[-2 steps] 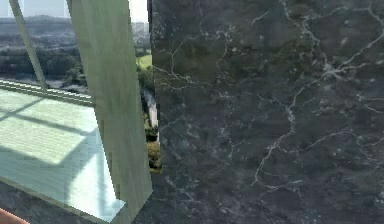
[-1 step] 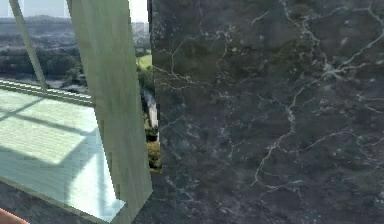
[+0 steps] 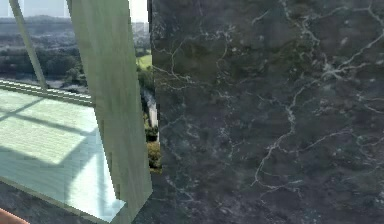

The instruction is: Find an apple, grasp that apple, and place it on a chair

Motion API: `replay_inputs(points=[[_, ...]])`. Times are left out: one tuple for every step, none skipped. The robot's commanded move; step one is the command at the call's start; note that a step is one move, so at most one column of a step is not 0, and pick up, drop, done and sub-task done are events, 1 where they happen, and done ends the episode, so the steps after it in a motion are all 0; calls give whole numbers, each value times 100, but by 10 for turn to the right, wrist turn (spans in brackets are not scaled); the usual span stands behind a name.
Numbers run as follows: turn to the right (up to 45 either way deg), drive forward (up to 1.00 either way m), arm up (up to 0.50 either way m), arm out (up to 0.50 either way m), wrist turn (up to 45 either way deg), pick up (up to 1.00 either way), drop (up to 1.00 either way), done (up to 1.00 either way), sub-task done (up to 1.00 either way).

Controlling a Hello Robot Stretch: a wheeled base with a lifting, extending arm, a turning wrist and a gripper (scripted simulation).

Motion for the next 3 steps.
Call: replay_inputs(points=[[0, 0, 0, 0, 0, 100, 0, 0, 0], [0, 0, 10, 0, 0, 0, 0, 0, 0], [0, 0, 0, 0, -450, 0, 0, 0, 0]])
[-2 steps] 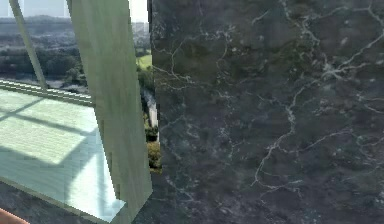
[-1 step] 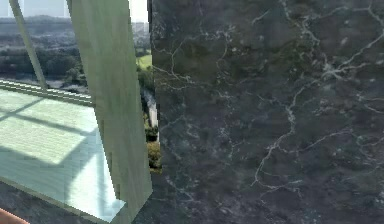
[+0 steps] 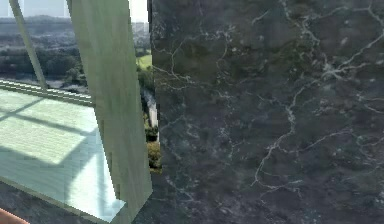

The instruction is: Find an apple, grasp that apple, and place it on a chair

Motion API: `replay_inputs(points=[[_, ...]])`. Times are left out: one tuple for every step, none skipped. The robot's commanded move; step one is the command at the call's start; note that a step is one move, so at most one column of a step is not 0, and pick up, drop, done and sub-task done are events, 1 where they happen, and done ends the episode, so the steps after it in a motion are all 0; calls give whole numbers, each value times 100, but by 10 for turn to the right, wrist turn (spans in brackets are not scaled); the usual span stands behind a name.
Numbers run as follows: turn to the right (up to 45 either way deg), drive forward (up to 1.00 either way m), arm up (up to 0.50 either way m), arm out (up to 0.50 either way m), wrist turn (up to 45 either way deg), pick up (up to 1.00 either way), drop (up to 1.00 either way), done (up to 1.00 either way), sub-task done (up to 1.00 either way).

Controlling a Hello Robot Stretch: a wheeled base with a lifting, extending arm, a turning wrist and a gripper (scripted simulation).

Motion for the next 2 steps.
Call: replay_inputs(points=[[0, 0, 0, 0, -450, 0, 0, 0, 0], [0, 0, 0, 0, -180, 0, 0, 0, 0]])
